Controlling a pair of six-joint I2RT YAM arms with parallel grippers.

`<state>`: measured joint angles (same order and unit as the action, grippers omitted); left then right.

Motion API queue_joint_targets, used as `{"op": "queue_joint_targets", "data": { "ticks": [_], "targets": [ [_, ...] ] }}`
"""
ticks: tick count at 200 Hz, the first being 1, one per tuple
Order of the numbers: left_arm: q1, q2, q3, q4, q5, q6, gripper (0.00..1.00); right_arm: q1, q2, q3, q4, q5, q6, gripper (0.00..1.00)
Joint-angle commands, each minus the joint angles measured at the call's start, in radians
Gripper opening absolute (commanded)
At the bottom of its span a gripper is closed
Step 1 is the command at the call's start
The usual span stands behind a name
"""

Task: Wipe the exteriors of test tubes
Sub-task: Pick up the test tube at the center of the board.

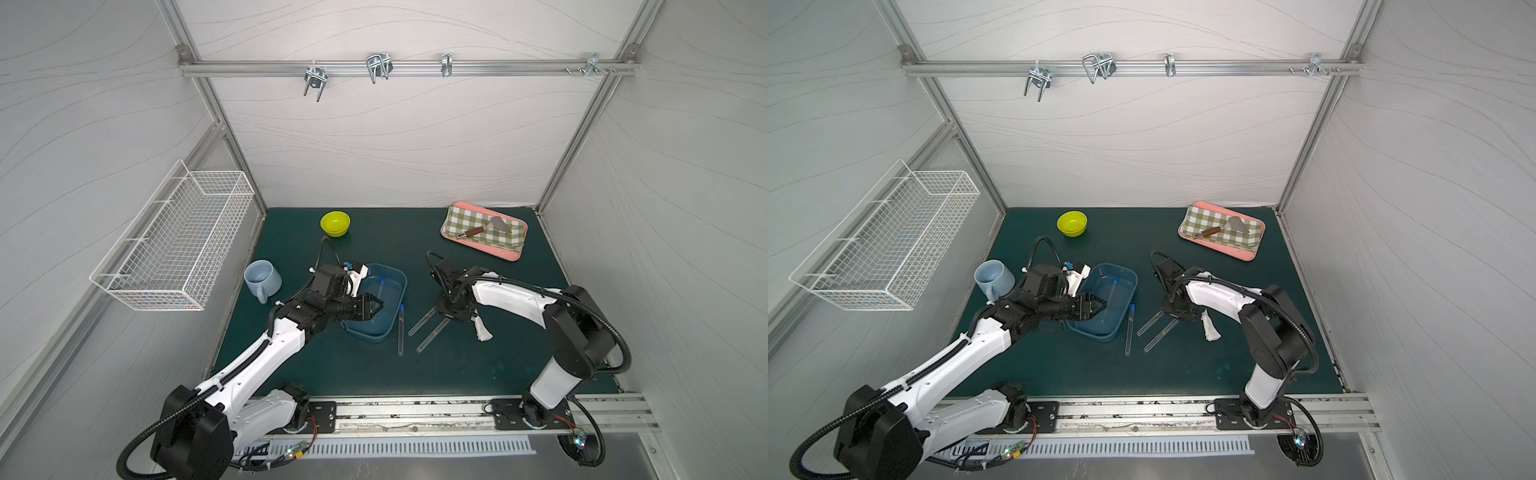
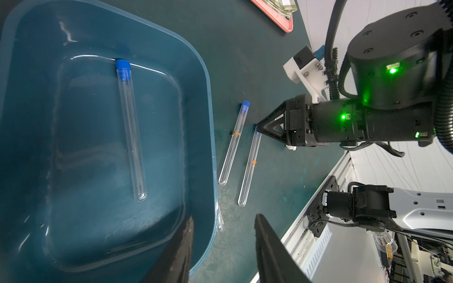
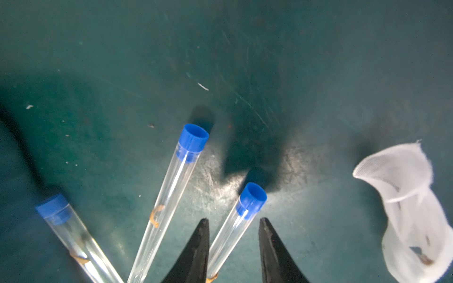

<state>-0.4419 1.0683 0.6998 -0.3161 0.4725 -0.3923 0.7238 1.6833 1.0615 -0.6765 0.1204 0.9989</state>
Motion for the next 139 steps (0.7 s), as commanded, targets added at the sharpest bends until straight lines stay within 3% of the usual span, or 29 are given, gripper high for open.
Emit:
{"op": "queue_joint_targets", "data": {
  "ticks": [1, 139],
  "targets": [
    [-0.005, -0.007, 0.003, 0.019, 0.024, 0.019, 0.43, 0.014, 0.004, -0.009, -0.038, -0.005, 0.049, 0.35],
    [-0.006, -0.001, -0.011, 0.043, 0.041, 0.012, 0.44, 0.011, 0.060, -0.046, 0.027, -0.021, 0.085, 0.28]
  ]
}}
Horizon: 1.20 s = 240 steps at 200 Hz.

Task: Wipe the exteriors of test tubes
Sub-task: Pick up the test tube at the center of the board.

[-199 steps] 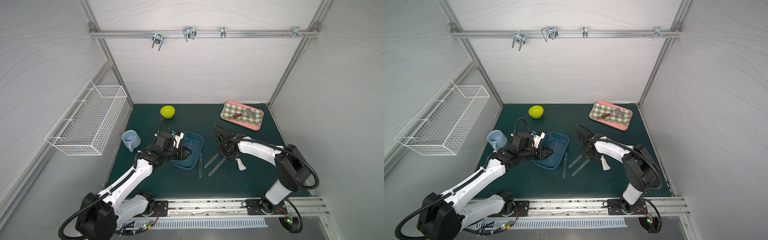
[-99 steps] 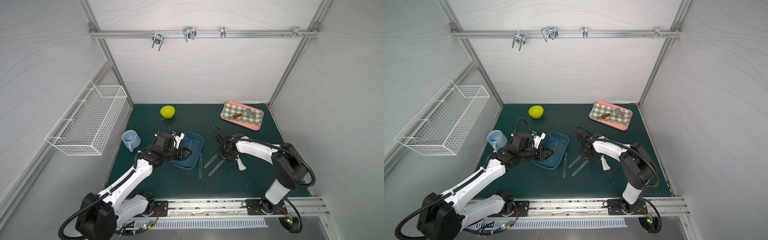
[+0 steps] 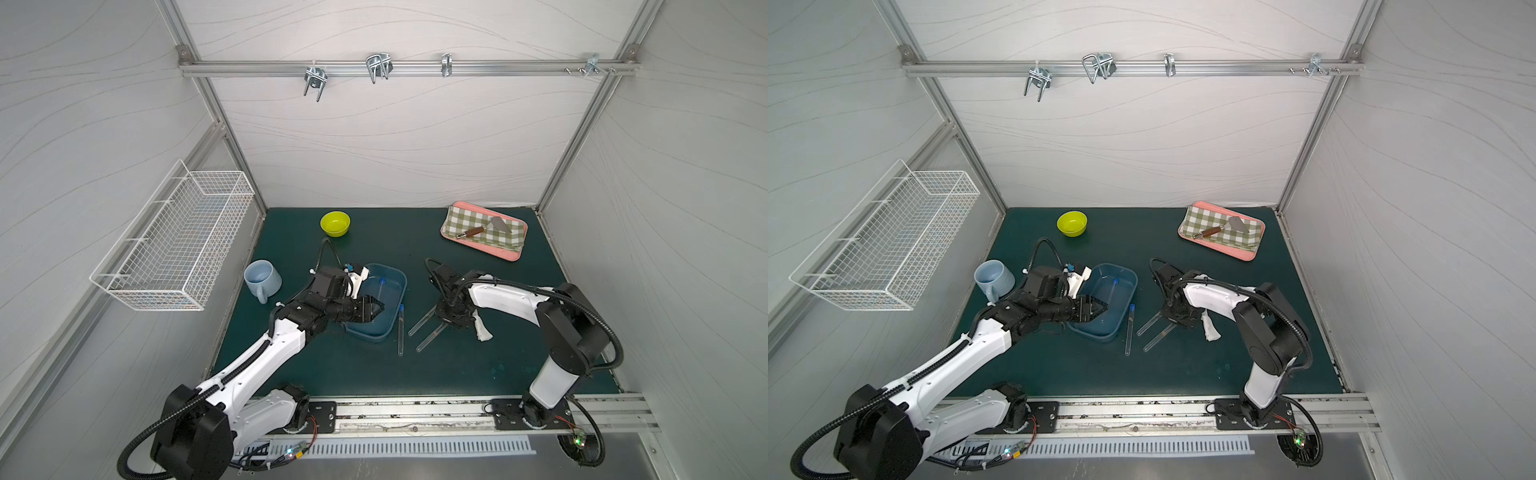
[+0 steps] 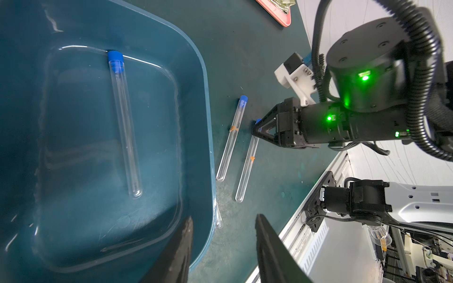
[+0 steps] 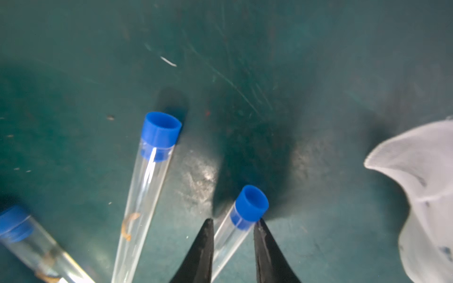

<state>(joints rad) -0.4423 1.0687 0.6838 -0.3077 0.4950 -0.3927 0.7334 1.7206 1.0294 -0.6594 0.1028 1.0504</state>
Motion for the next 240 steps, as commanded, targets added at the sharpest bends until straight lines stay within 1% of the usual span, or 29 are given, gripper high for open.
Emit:
{"op": "queue_joint_targets", "data": {
  "ticks": [1, 74, 111, 138, 163, 178, 193, 205, 225, 240],
  "targets": [
    [-0.005, -0.001, 0.005, 0.035, 0.018, 0.012, 0.44, 0.001, 0.024, -0.013, 0.010, -0.004, 0.036, 0.28],
    [-0.005, -0.004, 0.005, 0.033, 0.017, 0.009, 0.44, -0.009, 0.041, -0.008, 0.028, 0.002, 0.024, 0.14],
    [-0.004, -0.019, 0.015, 0.022, 0.019, -0.004, 0.44, -0.008, 0.027, -0.002, 0.051, -0.002, 0.000, 0.12],
    [-0.005, -0.043, 0.029, -0.001, 0.040, -0.018, 0.45, -0.005, -0.041, 0.009, 0.046, 0.009, -0.037, 0.12],
    [-0.011, -0.061, 0.026, 0.012, 0.113, -0.050, 0.45, -0.008, -0.146, 0.023, 0.024, 0.015, -0.080, 0.12],
    [-0.045, -0.060, 0.028, 0.033, 0.138, -0.068, 0.45, -0.018, -0.208, 0.036, 0.013, 0.013, -0.109, 0.12],
    [-0.113, -0.045, 0.033, 0.075, 0.136, -0.085, 0.46, -0.039, -0.264, 0.048, 0.009, -0.003, -0.137, 0.12],
    [-0.172, -0.018, 0.034, 0.144, 0.139, -0.110, 0.48, -0.056, -0.304, 0.061, 0.008, -0.020, -0.156, 0.12],
    [-0.251, 0.071, 0.056, 0.260, 0.160, -0.158, 0.48, -0.080, -0.356, 0.094, 0.000, -0.033, -0.180, 0.12],
    [-0.293, 0.147, 0.101, 0.300, 0.174, -0.170, 0.48, -0.092, -0.381, 0.126, -0.012, -0.043, -0.202, 0.12]
  ]
}}
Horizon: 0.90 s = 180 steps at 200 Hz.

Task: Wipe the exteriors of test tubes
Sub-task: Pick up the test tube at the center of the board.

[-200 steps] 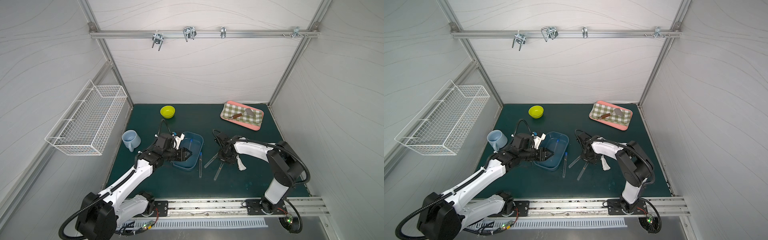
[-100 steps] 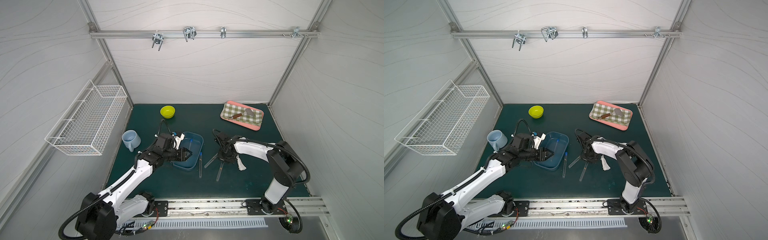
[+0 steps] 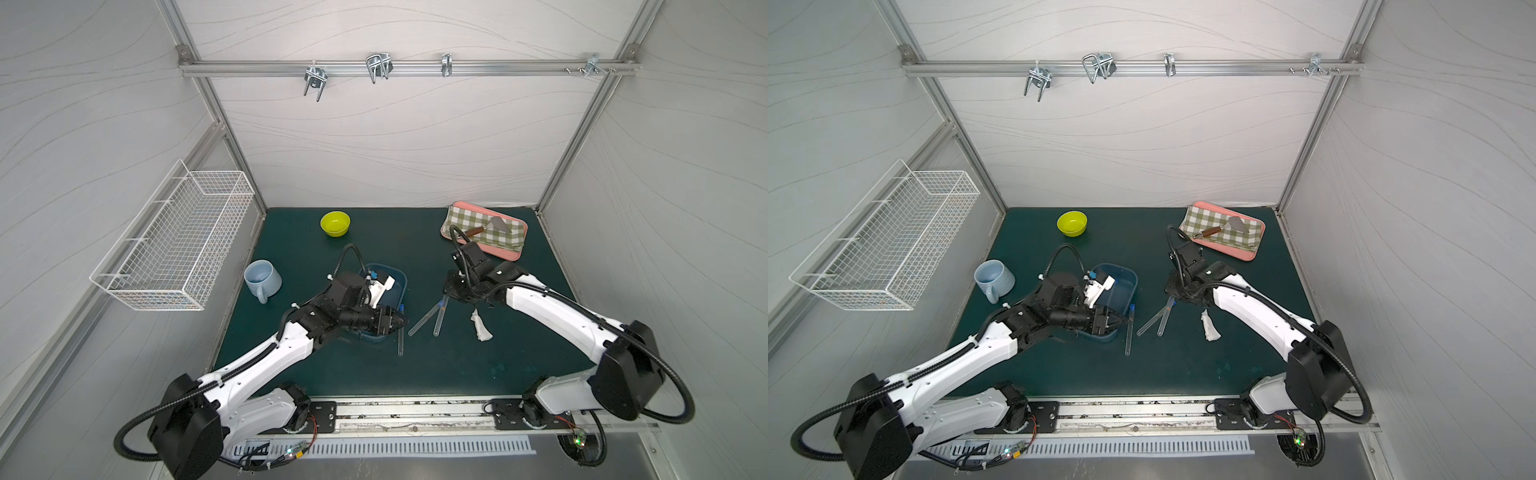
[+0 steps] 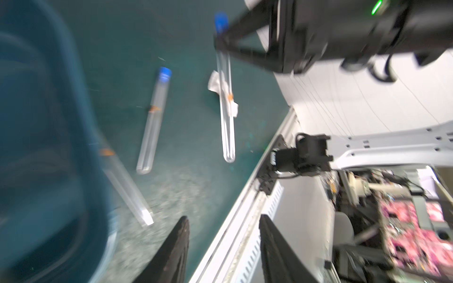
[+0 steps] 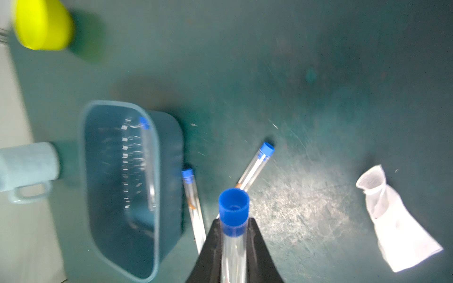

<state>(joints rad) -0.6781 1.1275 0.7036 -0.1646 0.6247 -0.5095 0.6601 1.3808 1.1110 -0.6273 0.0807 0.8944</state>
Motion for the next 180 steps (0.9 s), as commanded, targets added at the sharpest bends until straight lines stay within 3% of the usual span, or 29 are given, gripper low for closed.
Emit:
{"op": "queue_joint_targets", "data": {
  "ticks": [1, 29, 142, 180],
  "targets": [
    [-0.060, 0.093, 0.084, 0.160, 0.042, -0.054, 0.48, -0.021, -0.043, 0.047, -0.044, -0.023, -0.048, 0.12],
    [-0.120, 0.194, 0.162, 0.214, 0.032, -0.053, 0.47, -0.043, -0.073, 0.082, -0.037, -0.048, -0.066, 0.12],
    [-0.127, 0.321, 0.196, 0.351, -0.009, -0.109, 0.41, -0.043, -0.137, 0.067, -0.002, -0.099, -0.037, 0.13],
    [-0.129, 0.371, 0.215, 0.389, 0.002, -0.134, 0.35, -0.027, -0.139, 0.056, 0.013, -0.096, -0.028, 0.13]
  ]
}}
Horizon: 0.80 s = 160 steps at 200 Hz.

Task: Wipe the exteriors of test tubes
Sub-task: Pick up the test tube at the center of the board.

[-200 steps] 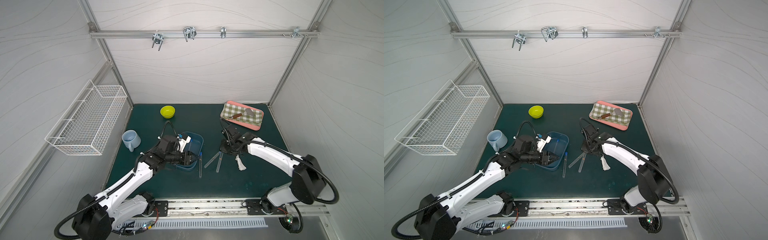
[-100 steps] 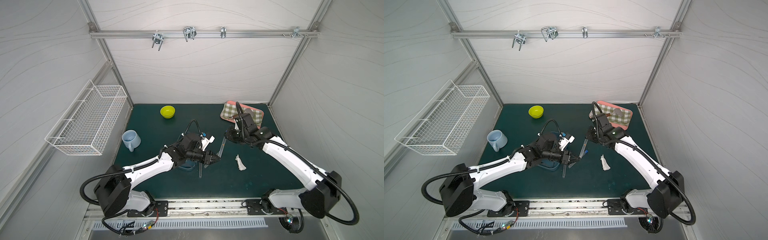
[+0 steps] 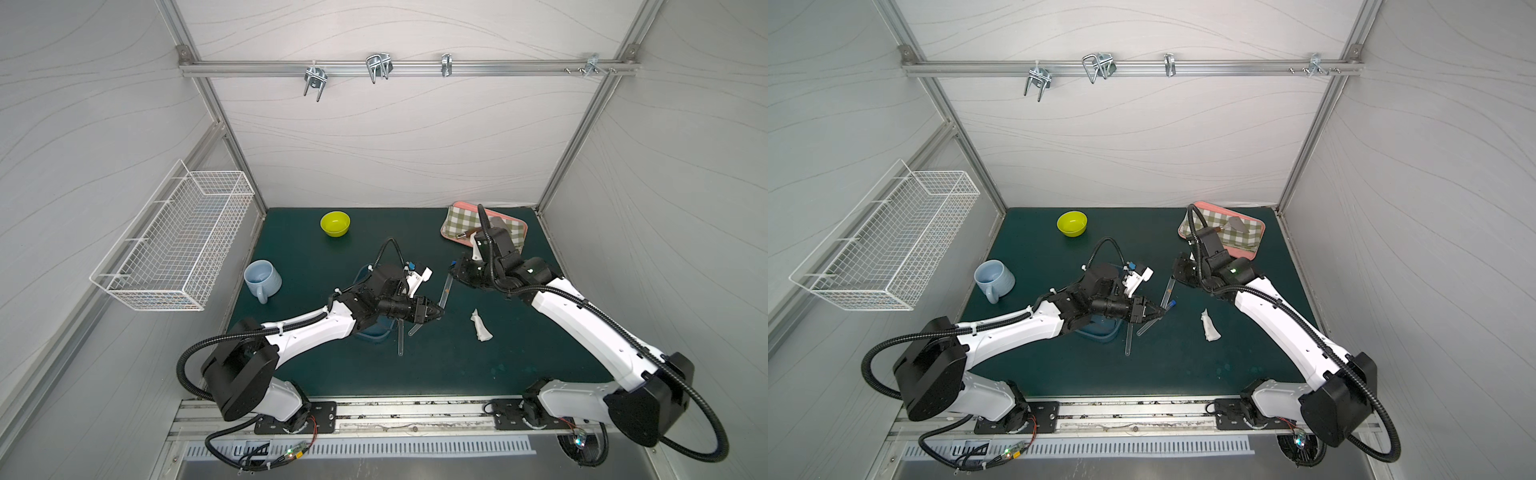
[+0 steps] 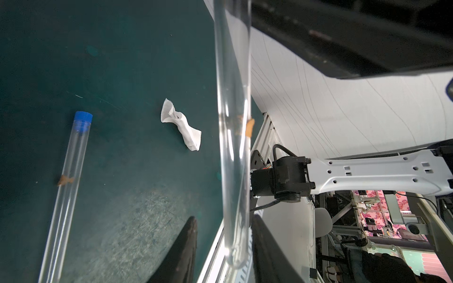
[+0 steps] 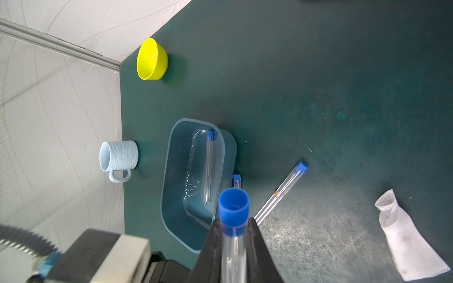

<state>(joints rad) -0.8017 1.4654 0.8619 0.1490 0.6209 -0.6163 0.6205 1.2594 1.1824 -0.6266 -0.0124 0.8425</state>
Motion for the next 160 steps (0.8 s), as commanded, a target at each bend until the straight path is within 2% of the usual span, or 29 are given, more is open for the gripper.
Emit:
{"op": "queue_joint_targets", "data": {
  "ticks": [1, 83, 110, 118, 131, 136, 147, 160],
  "targets": [
    [-0.006, 0.035, 0.058, 0.076, 0.007, -0.027, 0.35, 0.013, -0.017, -0.016, 0.013, -0.003, 0.024, 0.13],
    [-0.022, 0.062, 0.041, 0.130, 0.006, -0.059, 0.05, 0.021, 0.003, -0.026, 0.039, -0.010, 0.035, 0.14],
    [-0.022, 0.055, 0.041, 0.118, -0.019, -0.054, 0.02, 0.023, 0.006, -0.030, 0.048, -0.011, 0.035, 0.18],
    [-0.022, 0.052, 0.040, 0.113, -0.030, -0.051, 0.02, 0.023, 0.005, -0.029, 0.046, -0.008, 0.035, 0.26],
    [-0.022, 0.048, 0.034, 0.113, -0.040, -0.048, 0.02, 0.014, 0.003, -0.018, 0.022, 0.006, 0.030, 0.55],
    [-0.022, 0.046, 0.032, 0.107, -0.045, -0.048, 0.02, 0.005, -0.002, -0.009, 0.009, 0.012, 0.024, 0.63],
    [-0.021, 0.041, 0.026, 0.092, -0.054, -0.038, 0.02, -0.028, -0.016, 0.003, -0.009, 0.010, 0.004, 0.74],
    [-0.016, 0.030, 0.021, 0.072, -0.062, -0.028, 0.02, -0.084, -0.048, 0.016, -0.034, 0.001, -0.029, 0.79]
  ]
}}
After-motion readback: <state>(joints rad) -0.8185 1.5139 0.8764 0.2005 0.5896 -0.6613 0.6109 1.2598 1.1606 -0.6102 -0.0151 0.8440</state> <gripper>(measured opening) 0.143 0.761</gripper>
